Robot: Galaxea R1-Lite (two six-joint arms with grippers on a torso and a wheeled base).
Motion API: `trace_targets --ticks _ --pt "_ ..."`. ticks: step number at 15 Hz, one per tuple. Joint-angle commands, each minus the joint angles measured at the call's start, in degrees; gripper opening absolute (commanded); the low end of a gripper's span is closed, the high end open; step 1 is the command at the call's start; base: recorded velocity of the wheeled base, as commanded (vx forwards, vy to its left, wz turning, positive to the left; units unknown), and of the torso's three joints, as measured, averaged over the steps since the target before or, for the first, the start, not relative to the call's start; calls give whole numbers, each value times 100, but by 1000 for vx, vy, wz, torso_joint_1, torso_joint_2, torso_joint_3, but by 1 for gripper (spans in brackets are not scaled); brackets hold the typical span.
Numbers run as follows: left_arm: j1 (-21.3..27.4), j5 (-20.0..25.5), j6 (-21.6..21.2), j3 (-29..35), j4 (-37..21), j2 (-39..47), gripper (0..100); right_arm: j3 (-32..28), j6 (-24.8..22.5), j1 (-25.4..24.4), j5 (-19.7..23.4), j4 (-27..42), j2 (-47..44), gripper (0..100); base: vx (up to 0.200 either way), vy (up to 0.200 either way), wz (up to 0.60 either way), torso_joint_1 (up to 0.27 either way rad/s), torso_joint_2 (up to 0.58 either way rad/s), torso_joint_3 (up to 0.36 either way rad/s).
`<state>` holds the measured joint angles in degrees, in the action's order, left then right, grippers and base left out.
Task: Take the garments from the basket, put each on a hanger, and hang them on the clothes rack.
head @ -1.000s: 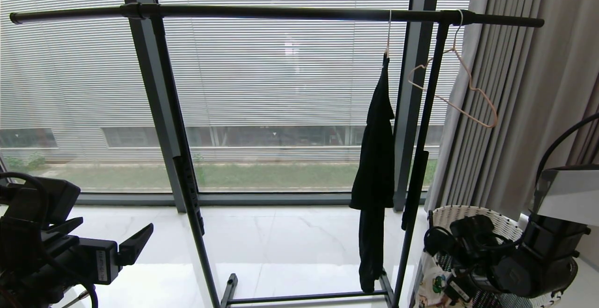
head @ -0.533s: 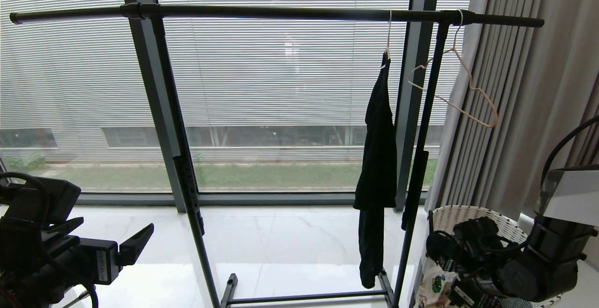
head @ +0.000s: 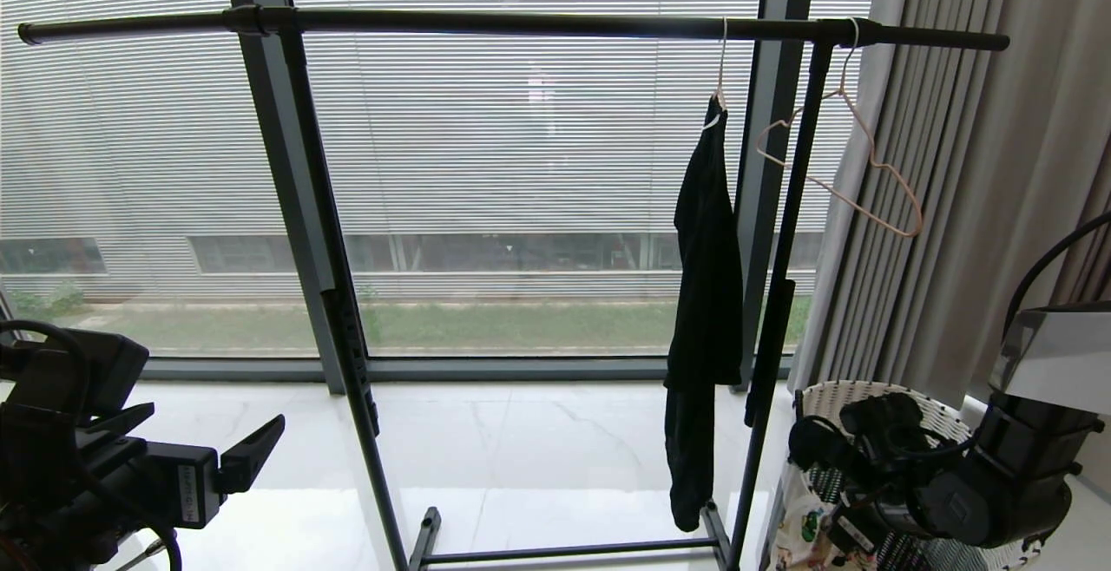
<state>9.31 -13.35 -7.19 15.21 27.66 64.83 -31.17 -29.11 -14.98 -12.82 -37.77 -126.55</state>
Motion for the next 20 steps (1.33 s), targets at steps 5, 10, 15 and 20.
trace_targets --ticks 5,10,15,20 --pt "0 -1 -1 -1 3 -14 100 -29 -77 162 -247 -3 -133 100 0 0 0 0 0 0" --pt "0 -1 -1 8 3 -14 100 -65 -60 162 -150 -11 -353 0 0 0 0 0 0 0" --pt "0 -10 -1 -1 3 -14 100 -91 -42 162 -18 -11 -388 0 0 0 0 0 0 0" --pt "-9 -45 -19 -1 3 3 100 182 -77 -22 -10 -3 245 0 0 0 0 0 0 0"
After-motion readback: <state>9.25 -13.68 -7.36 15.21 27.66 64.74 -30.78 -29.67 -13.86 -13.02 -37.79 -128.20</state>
